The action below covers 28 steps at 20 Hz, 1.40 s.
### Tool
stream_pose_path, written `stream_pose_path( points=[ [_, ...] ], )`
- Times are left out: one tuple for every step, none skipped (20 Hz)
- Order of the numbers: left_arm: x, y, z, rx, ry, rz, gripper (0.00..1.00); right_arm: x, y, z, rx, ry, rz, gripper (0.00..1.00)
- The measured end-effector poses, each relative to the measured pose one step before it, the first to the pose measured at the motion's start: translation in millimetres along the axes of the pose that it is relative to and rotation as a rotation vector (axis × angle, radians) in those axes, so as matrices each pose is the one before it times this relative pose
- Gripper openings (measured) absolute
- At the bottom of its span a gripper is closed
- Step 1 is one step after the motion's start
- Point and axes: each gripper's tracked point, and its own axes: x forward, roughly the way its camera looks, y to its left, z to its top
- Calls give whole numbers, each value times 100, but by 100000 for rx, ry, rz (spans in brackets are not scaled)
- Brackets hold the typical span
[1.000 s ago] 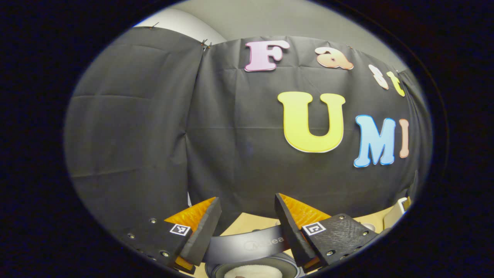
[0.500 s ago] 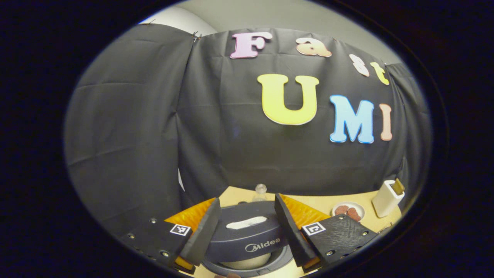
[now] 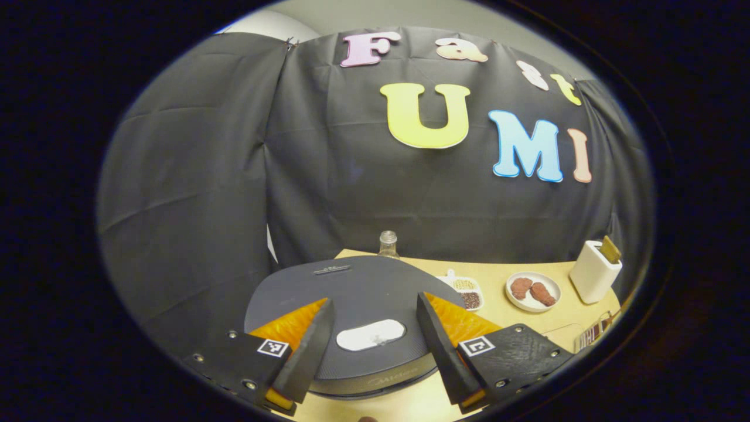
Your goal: Close the left gripper, press the button to open the rice cooker; take a wooden spoon from the chopstick holder with the right hand, scoop a spoonful of rice and pour it into the rice cooker, then put the wooden spoon back into the chopstick holder.
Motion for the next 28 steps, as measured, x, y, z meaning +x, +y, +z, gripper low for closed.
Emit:
stream_pose_path(
  points=[
    [32,-21,-304,626,-195,66,90,100,-107,-309,915,1078,226,98],
    [74,-108,-297,99,440,-494,90,178,42,-397,1200,942,547,98],
    [146,-125,-325,-215,1026,-935,89,129,-97,-89,1160,369,241,98],
    [16,25,-424,-210,971,-863,90,118,-211,-92,750,220,-134,98],
    [66,-225,-283,834,180,-616,90,125,-280,-121,315,304,-311,98],
    [137,-174,-431,1743,-14,-48,90,133,-201,-239,64,376,-267,98],
    [103,18,-611,1998,832,182,90,70,-171,-140,16,344,-77,98],
    [-4,-100,-786,1423,2909,273,90,96,-115,-91,-234,388,182,98],
    [-119,-33,550,700,-3266,16,90,119,-154,-159,-608,799,-28,98],
    [133,-3,-336,290,1932,-458,90,128,-295,-240,-707,577,-504,98],
    [-190,58,358,-233,-726,-568,89,44,-240,-77,-451,40,-415,98],
    [273,-19,-291,-110,427,-731,91,-10,-130,-46,-119,36,-240,98],
    [-132,-183,-54,1261,104,-1295,90,23,-25,-207,268,296,148,98],
    [-68,3,77,570,-734,-1278,90,62,5,-171,414,183,283,98],
    [65,132,-162,-349,345,-509,91,-80,-137,-40,415,-685,47,98],
    [3,94,49,226,-725,-73,91,-52,-353,361,1067,-1834,-847,98],
    [0,-36,-88,266,-486,456,92,82,-411,203,1381,-1162,-1118,98],
    [144,-44,-202,320,-658,208,92,24,-109,-98,1229,-306,-333,98],
    [-155,15,-831,-109,3044,211,92,94,-163,-101,944,80,-214,98],
    [-17,10,353,551,-2275,-83,92,-11,-140,-23,486,54,-527,98],
    [303,-243,-356,-73,675,327,93,-14,-418,8,-72,6,-995,98],
    [-215,-36,373,200,-825,41,92,-23,-328,-64,-210,-17,-984,98],
    [-48,126,158,328,469,-177,92,-2,-124,21,-109,66,-378,98],
    [13,94,120,-879,363,-260,91,-35,78,-74,62,383,150,98],
    [-159,167,-55,-790,-246,-115,92,-75,39,72,-29,173,347,98],
    [-143,72,155,324,-384,138,91,-62,-88,159,-347,-189,-181,98],
    [-227,36,195,274,-611,761,91,-167,-207,398,-909,-256,-605,98],
    [-367,-9,274,72,-1077,1469,90,-12,-284,306,-1188,-410,-1037,98]
  ],
)
